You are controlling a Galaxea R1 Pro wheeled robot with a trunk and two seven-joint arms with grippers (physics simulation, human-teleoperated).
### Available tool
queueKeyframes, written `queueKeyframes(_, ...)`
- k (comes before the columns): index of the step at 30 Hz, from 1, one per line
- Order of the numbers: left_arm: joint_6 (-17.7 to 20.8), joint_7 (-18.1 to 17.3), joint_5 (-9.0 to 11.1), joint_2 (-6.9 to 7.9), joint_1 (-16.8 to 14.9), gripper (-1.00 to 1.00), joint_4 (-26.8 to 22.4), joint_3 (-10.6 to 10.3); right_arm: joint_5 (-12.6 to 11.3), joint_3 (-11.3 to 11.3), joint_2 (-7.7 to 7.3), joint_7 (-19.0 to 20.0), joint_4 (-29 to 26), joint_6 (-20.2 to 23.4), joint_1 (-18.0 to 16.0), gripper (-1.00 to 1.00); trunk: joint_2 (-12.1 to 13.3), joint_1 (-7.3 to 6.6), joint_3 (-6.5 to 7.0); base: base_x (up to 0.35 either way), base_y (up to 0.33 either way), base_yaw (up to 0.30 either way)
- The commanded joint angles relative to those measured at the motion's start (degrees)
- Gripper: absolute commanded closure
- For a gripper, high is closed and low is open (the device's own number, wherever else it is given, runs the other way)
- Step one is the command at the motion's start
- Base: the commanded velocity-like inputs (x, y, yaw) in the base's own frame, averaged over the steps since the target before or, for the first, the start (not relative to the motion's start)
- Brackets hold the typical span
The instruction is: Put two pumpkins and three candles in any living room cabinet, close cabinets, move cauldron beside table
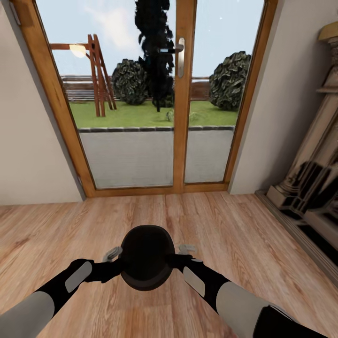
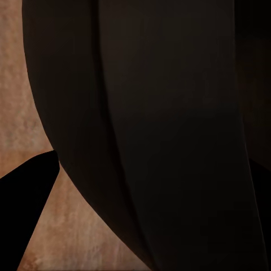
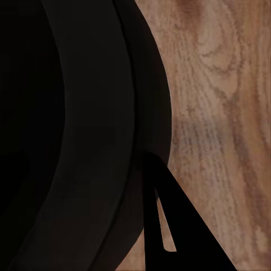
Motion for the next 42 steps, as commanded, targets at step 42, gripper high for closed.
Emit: queueKeyframes(42, -0.07, -0.35, 0.25, 0.44, -0.03, 1.00, -0.05, 0.04, 0.41, -0.10, 0.00, -0.24, -1.61, 0.23, -0.09, 1.00, 4.51, -2.59, 3.16, -0.113, 0.000, 0.139)
